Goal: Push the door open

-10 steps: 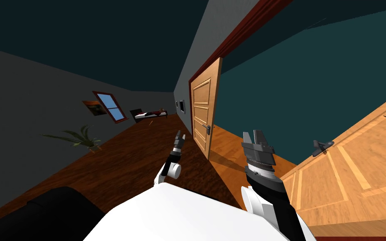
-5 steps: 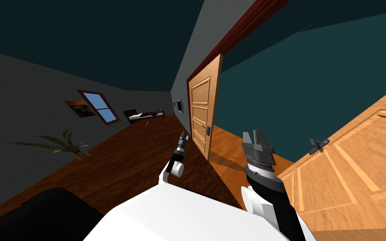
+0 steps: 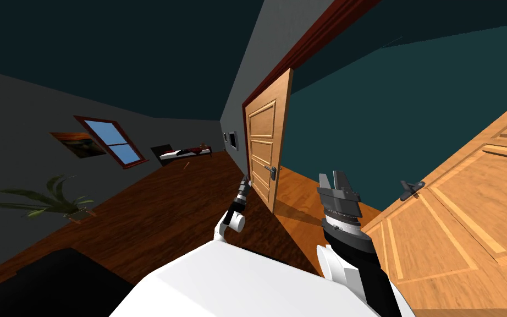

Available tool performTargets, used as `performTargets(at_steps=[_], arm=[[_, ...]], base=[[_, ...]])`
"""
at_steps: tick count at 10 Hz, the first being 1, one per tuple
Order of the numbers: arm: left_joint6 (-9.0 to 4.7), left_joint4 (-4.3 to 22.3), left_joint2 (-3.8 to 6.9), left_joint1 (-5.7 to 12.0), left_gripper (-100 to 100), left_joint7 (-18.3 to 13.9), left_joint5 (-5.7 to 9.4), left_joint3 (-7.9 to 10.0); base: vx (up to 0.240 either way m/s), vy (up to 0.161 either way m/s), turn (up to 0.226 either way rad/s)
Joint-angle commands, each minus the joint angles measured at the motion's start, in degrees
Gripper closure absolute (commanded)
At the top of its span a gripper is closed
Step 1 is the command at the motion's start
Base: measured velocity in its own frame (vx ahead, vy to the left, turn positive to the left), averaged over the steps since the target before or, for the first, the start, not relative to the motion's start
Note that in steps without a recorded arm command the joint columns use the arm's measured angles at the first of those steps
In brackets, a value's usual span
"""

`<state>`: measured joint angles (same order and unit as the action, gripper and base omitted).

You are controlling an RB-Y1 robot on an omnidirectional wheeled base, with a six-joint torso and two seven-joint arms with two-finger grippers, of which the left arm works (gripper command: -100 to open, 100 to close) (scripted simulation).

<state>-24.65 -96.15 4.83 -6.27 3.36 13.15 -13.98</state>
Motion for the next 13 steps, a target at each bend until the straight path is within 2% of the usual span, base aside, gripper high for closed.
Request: performTargets(at_steps=[1, 2, 3, 13], arm=[[0.32, 2.12, 0.22, 1.42, -100, 0.21, 0.42, -0.72], [0.4, 3.46, 0.22, 2.23, -100, 0.37, 0.62, -1.23], [0.58, 6.13, 0.18, 3.85, -100, 0.67, 1.03, -2.24], [1.41, 19.09, -0.46, 11.71, -100, 2.16, 3.03, -7.18]], base=[[0.095, 0.076, -0.096], [0.08, 0.072, -0.098], [0.103, 0.115, -0.159], [0.076, 0.093, -0.097]])
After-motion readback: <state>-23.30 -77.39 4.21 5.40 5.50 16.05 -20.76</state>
